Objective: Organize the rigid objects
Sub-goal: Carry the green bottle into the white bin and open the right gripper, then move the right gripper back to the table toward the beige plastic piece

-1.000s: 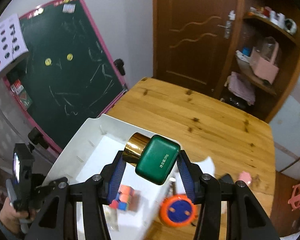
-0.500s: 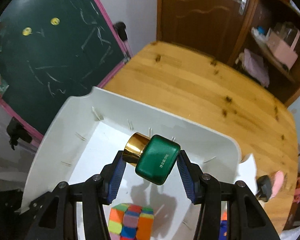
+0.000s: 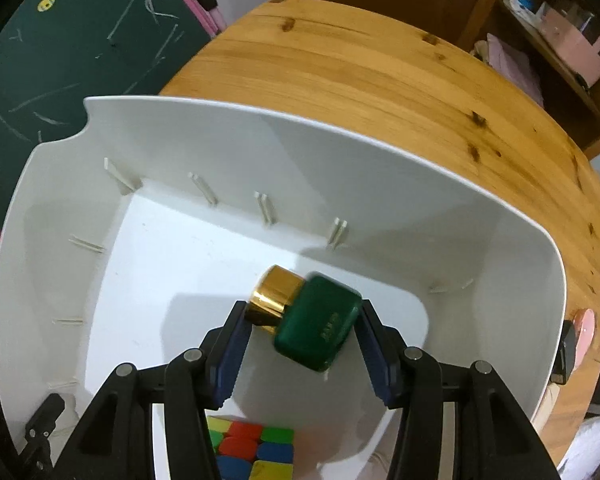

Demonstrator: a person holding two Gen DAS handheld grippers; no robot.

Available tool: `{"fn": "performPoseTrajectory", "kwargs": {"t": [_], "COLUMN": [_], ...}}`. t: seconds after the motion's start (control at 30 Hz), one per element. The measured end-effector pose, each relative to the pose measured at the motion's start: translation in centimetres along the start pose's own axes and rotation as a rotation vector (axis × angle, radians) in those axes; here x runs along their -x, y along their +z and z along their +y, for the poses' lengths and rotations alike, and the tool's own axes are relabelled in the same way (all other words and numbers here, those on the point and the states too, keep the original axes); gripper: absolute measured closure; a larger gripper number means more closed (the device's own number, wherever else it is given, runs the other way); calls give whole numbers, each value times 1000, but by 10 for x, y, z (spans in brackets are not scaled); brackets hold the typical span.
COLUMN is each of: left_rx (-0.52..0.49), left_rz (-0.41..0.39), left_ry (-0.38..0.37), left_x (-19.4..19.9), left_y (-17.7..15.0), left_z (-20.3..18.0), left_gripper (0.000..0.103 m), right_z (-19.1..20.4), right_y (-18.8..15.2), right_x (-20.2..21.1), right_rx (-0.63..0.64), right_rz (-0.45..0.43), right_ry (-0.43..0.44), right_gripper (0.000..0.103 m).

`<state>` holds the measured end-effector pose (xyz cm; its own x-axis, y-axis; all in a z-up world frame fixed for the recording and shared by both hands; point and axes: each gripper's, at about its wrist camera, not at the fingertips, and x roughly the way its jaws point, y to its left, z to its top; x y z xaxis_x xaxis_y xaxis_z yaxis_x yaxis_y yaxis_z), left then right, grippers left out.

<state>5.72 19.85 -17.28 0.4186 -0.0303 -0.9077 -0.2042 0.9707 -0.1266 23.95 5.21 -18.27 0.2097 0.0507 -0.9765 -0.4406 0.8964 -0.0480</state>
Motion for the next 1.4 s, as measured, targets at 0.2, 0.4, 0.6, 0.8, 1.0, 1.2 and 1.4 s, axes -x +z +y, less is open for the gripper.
{"fn": "performPoseTrajectory", "kwargs": {"t": [0.2,0.4,0.6,0.8,1.0,1.2,1.4], "left_rx": [-2,0,0,-6,-5,8,13], "left_rz": [0,-1,-1,-2,-1,-1,1], "left_ry": [3,1,1,6,7,-1,-3], "left_x": [-1,-1,0,0,0,0,0], "left_y": [0,0,0,0,0,-1,0], "left_z": [-1,-1,-1,0,-1,1,1], "left_gripper": [99,99,99,99,99,98,98], "right_z": [-3,-1,-1,-10,-32,-69,-112], "right_y": [-7,-23,-41,-56,-69,-88,-101], "right_x": [11,30,61,95,119,148,181], "right_rx": [-16,24,58,59,57,24,-37], "right_rz": [-24,-60,-128,-205,-267,-333,-402], "right_ry": [36,70,93,130,128,96,41], "right_gripper": [39,39,39,39,39,39,39]}}
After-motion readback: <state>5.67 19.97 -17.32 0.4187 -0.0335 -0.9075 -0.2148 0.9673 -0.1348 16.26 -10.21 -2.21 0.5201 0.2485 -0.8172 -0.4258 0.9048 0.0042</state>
